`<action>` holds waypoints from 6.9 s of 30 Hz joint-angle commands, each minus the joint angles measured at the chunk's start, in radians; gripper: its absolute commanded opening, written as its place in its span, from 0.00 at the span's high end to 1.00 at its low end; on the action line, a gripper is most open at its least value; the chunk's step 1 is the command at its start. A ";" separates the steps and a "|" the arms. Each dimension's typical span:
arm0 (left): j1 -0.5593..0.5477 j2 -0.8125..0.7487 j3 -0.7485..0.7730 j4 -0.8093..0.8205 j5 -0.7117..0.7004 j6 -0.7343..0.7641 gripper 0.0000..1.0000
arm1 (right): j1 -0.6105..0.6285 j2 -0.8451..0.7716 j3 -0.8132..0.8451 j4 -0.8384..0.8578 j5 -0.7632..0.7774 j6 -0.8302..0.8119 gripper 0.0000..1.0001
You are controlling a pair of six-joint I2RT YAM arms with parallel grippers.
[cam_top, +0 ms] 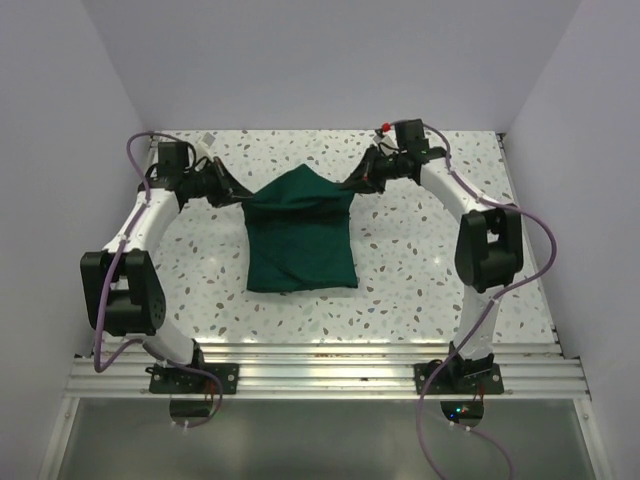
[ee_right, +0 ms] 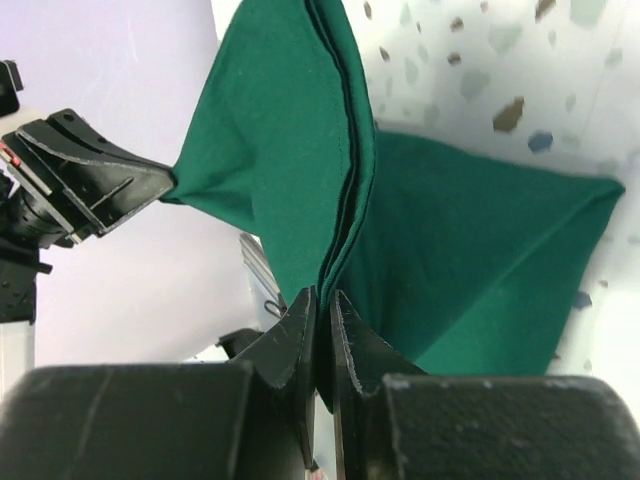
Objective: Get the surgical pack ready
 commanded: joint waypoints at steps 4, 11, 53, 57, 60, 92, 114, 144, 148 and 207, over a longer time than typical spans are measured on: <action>-0.001 -0.105 -0.092 -0.048 -0.003 0.053 1.00 | 0.011 -0.123 -0.098 -0.032 -0.048 -0.031 0.99; -0.001 -0.165 -0.184 -0.071 -0.023 0.064 1.00 | 0.040 -0.183 -0.205 -0.056 -0.034 -0.051 0.99; -0.001 -0.335 -0.526 -0.160 -0.149 0.076 0.53 | 0.103 -0.290 -0.489 -0.229 0.155 -0.356 0.54; -0.001 -0.352 -0.496 -0.179 -0.165 0.087 0.43 | 0.105 -0.335 -0.405 -0.208 0.259 -0.372 0.32; -0.001 -0.366 -0.466 -0.186 -0.191 0.093 0.41 | 0.105 -0.286 -0.313 -0.171 0.247 -0.375 0.21; -0.001 -0.444 -0.465 -0.211 -0.264 0.114 0.43 | 0.258 0.135 0.039 -0.047 -0.023 -0.467 0.54; 0.002 -0.380 -0.433 -0.191 -0.311 0.107 0.43 | 0.488 -0.220 -0.263 -0.183 -0.052 -0.433 0.89; 0.011 -0.107 -0.414 -0.256 -0.406 0.102 0.55 | 0.143 -0.329 -0.518 -0.230 0.489 -0.244 0.66; 0.000 -0.097 -0.465 -0.239 -0.379 0.093 0.59 | 0.142 -0.232 -0.510 -0.187 0.463 -0.231 0.67; -0.878 0.017 0.118 -0.312 -0.886 0.352 0.14 | -0.046 -0.600 -0.549 -0.409 0.432 -0.301 0.01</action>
